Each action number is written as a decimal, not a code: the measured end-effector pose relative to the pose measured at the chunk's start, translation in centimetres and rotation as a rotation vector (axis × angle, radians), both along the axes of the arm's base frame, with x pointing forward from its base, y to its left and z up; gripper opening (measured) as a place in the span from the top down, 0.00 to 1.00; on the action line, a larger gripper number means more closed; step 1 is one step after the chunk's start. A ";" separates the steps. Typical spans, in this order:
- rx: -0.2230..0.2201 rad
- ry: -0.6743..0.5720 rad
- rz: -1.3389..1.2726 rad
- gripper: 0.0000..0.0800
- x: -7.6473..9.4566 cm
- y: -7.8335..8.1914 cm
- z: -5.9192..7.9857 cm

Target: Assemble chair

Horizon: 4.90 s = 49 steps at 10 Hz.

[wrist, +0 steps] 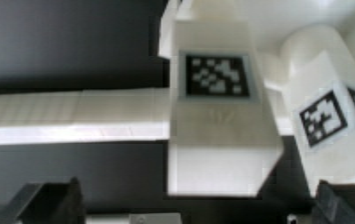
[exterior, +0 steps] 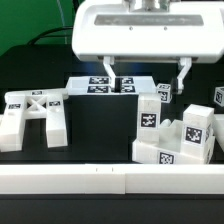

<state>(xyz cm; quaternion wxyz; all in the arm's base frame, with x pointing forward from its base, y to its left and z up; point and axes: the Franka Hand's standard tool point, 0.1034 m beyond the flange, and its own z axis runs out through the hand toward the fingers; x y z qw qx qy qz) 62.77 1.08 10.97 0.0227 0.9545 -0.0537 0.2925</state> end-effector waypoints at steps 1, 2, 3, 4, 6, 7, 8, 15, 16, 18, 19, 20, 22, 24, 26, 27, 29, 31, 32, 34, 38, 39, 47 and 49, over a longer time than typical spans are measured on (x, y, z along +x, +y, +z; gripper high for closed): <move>0.007 0.008 0.003 0.19 0.2 -0.1 0.9; 0.009 0.001 0.003 0.19 0.4 0.0 1.5; 0.009 0.004 0.003 0.19 0.3 0.0 1.3; 0.015 0.028 0.004 0.19 0.2 0.1 1.1; 0.039 0.122 0.006 0.19 -0.1 0.4 0.5; 0.060 0.211 0.008 0.19 -0.2 0.6 0.2; 0.077 0.281 0.009 0.19 -0.1 0.7 0.1; 0.114 0.501 0.000 0.19 0.0 0.0 -1.5; 0.112 0.505 -0.001 0.19 0.0 -0.1 -1.9; 0.114 0.512 -0.006 0.19 -0.2 0.2 -2.3; 0.113 0.513 -0.005 0.19 -0.2 0.2 -2.3; 0.113 0.514 -0.006 0.34 -0.2 0.0 -2.4; 0.113 0.514 -0.007 0.51 -0.3 0.0 -2.4; 0.123 0.513 -0.035 0.64 -0.3 0.0 -2.4; 0.134 0.512 -0.066 0.64 -0.3 0.0 -2.4; 0.167 0.509 -0.158 0.64 -0.3 0.1 -2.4; 0.238 0.490 -0.370 0.64 -0.2 0.7 -2.5; 0.302 0.476 -0.553 0.64 -0.2 1.4 -2.5; 0.335 0.469 -0.648 0.64 -0.2 1.4 -2.5; 0.399 0.455 -0.810 0.64 -0.1 1.5 -2.5; 0.474 0.430 -1.019 0.64 -0.1 1.9 -2.5; 0.473 0.431 -1.015 0.50 -0.1 1.9 -2.5; 0.293 0.476 -0.500 0.19 0.0 1.6 -2.4; 0.212 0.489 -0.308 0.19 0.0 1.6 -2.5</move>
Offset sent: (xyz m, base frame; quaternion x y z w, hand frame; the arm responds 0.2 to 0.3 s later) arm 0.0000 0.0000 0.0000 0.0000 -0.0650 0.0000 0.9979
